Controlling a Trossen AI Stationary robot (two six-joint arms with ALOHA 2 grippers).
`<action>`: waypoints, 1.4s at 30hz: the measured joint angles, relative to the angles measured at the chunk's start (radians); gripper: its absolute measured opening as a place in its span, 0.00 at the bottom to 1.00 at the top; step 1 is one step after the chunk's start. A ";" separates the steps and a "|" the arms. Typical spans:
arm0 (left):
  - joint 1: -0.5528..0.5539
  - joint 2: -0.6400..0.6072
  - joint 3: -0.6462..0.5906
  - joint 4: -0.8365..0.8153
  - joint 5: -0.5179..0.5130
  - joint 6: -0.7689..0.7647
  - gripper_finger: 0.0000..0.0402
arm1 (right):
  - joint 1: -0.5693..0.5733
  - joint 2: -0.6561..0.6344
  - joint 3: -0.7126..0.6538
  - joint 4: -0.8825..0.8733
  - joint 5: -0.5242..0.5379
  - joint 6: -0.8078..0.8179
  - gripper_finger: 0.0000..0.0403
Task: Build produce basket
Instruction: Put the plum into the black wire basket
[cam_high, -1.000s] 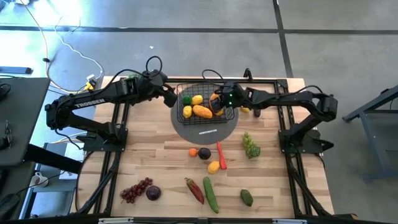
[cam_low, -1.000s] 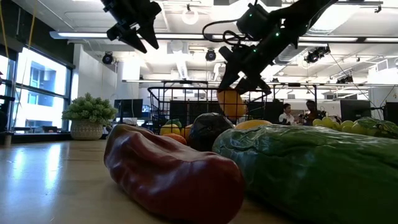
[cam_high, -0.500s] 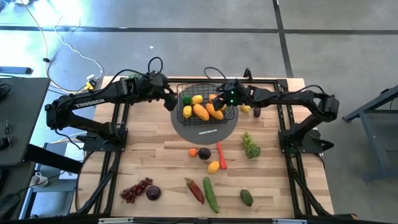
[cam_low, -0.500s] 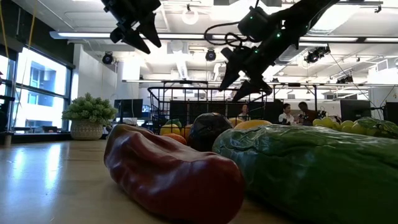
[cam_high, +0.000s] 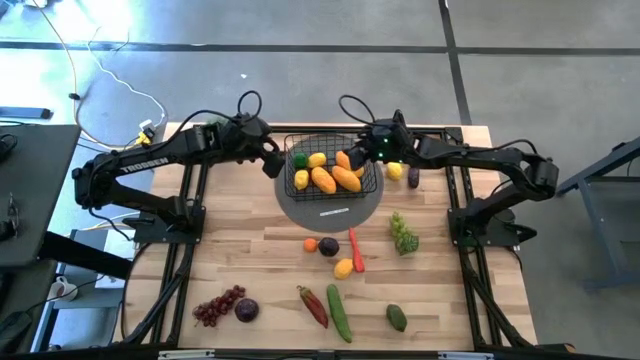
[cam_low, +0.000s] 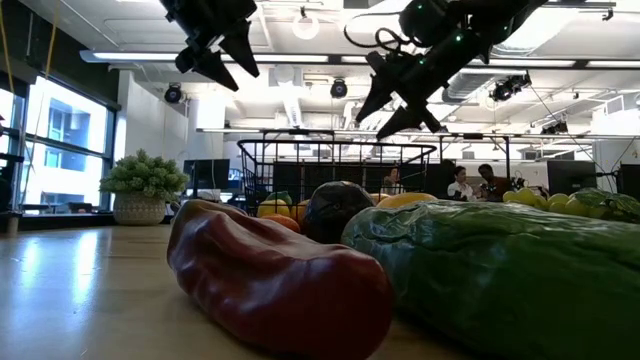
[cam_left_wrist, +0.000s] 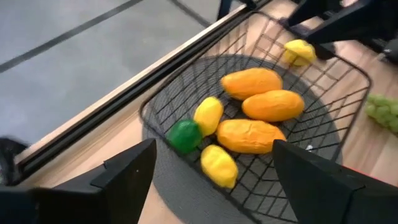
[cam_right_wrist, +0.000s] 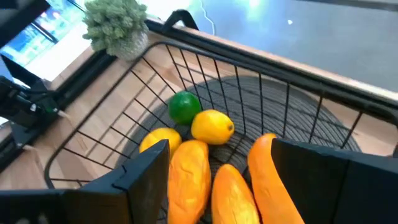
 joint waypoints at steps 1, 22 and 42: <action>0.007 0.000 0.009 -0.020 0.000 -0.012 0.78 | 0.000 -0.001 0.000 0.005 0.000 -0.003 0.65; -0.160 -0.007 0.112 -0.392 0.144 -0.020 0.78 | 0.029 -0.113 0.000 0.003 0.054 -0.066 0.65; -0.658 -0.008 0.094 -0.474 0.179 -0.208 0.78 | 0.261 -0.135 0.000 -0.023 0.122 0.071 0.65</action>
